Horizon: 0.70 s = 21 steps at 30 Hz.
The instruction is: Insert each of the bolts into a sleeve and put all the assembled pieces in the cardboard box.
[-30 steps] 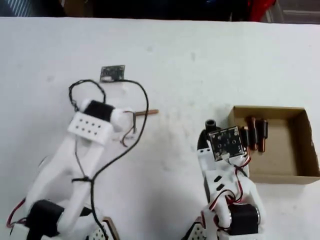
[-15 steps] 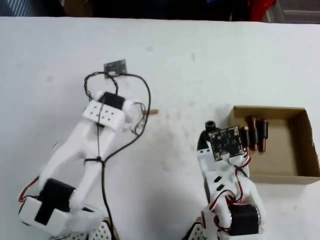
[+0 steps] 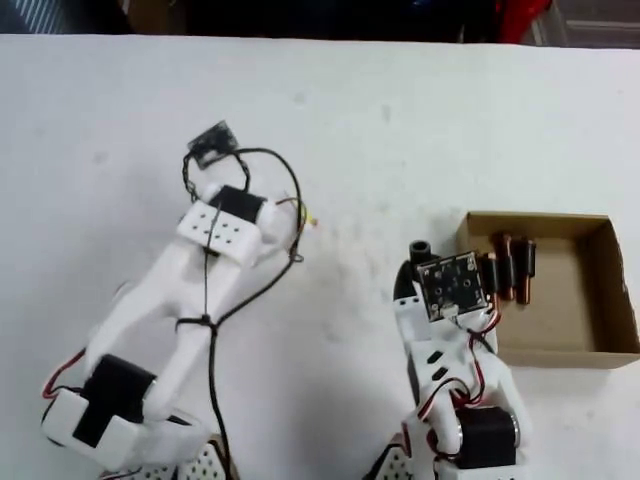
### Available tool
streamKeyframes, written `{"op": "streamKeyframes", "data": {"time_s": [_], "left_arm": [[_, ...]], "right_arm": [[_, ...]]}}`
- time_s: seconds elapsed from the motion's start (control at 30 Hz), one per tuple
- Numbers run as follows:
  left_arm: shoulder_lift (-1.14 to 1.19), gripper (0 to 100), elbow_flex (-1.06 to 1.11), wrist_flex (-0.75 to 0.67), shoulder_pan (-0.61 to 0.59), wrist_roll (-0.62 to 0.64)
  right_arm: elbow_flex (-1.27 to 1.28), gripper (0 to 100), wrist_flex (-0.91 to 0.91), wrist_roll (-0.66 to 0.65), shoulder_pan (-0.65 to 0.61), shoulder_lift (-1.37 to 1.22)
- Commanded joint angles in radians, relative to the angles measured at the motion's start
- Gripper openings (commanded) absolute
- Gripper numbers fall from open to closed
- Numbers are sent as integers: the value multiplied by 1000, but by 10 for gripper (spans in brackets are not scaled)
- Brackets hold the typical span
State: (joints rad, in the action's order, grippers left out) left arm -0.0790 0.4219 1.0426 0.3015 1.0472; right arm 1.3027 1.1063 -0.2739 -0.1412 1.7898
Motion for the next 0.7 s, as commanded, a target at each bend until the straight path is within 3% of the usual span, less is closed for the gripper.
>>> {"op": "streamKeyframes", "data": {"time_s": [0.0,0.13,0.3,0.67], "left_arm": [[-5,180,-21,-92,-5,77],[-7,219,44,-170,-8,80],[-10,287,78,-172,28,80],[-8,290,80,-170,27,83]], "right_arm": [[-6,19,-30,8,7,13],[-5,19,-30,8,7,13],[-5,19,-30,6,7,13],[26,20,-54,0,8,13]]}}
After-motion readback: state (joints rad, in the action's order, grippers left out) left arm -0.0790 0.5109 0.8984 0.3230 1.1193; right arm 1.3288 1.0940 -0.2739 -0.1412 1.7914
